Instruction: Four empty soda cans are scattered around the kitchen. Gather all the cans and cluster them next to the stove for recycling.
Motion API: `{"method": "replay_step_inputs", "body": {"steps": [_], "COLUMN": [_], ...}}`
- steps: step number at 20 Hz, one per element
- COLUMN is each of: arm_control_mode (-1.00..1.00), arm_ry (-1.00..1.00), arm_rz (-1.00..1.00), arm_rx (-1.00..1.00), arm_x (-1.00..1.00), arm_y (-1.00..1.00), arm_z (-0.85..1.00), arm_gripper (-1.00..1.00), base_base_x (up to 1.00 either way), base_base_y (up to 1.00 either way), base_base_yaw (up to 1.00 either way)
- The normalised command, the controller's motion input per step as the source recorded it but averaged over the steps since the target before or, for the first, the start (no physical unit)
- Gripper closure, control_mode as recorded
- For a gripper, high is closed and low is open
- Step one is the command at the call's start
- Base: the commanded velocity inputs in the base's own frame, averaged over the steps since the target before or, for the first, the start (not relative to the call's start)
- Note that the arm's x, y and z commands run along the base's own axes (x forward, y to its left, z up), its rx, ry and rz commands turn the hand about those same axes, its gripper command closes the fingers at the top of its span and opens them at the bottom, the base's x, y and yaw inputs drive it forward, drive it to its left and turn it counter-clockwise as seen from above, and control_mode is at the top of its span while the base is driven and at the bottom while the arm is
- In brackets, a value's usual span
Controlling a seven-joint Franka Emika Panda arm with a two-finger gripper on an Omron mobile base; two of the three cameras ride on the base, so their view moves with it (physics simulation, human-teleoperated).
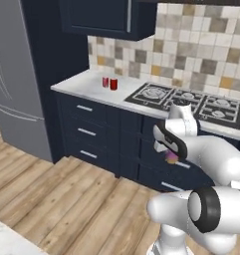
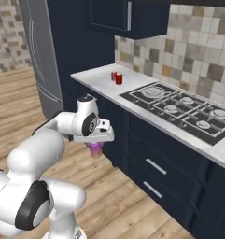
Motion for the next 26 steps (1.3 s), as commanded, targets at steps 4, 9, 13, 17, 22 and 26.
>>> {"method": "replay_step_inputs", "body": {"steps": [4,9,13,17,22,26], "arm_control_mode": [1.00,1.00,1.00,1.00,1.00,1.00], "arm_ry": [0.00,0.00,0.00,0.00,0.00,0.00], "arm_rz": [0.00,0.00,0.00,0.00,0.00,0.00], "arm_rx": [0.00,0.00,0.00,0.00,0.00,0.00], "arm_x": [0.00,0.00,0.00,0.00,0.00,0.00], "arm_y": [0.00,0.00,0.00,0.00,0.00,0.00], "arm_z": [0.00,0.00,0.00,0.00,0.00,0.00], "arm_gripper": [1.00,1.00,1.00,1.00,1.00,1.00], "base_base_x": [0.75,0.74,0.73,0.74,0.72,0.71], "base_base_y": [0.00,0.00,0.00,0.00,0.05,0.11], "base_base_yaw": [0.01,0.01,0.00,0.00,-0.02,-0.04]}}
